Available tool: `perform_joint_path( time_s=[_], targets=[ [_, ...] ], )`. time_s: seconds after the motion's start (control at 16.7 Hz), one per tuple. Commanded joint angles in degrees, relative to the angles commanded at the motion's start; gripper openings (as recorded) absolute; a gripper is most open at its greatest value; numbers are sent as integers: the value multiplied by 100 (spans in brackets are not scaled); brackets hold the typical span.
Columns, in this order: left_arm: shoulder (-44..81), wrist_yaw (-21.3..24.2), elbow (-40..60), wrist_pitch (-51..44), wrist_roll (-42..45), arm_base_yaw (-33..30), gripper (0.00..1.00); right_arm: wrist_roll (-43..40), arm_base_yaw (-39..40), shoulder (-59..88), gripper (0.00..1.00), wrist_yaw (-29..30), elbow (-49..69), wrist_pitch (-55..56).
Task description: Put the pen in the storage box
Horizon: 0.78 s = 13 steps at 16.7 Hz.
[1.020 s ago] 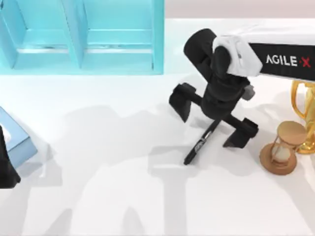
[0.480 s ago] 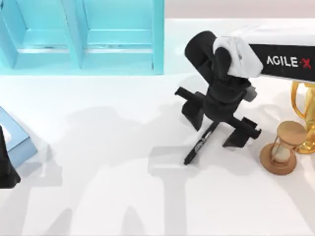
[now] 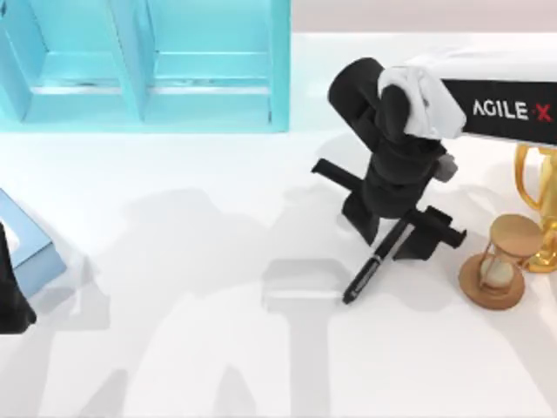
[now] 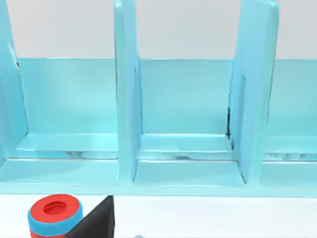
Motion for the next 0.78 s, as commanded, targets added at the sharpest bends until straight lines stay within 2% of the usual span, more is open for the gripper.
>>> perform_joint_path(
  time_s=[0.18, 0.24, 0.42, 0.78],
  targets=[
    [0, 0, 0, 0, 0, 0, 100, 0, 0, 0, 0, 0, 0, 0],
    [0, 0, 0, 0, 0, 0, 100, -205, -23, -445, 0, 157, -15, -486],
    [0, 0, 0, 0, 0, 0, 100, -183, -30, -488, 0, 156, 197, -712],
    [0, 0, 0, 0, 0, 0, 100, -204, -28, -815, 0, 148, 1229, -2157]
  ],
)
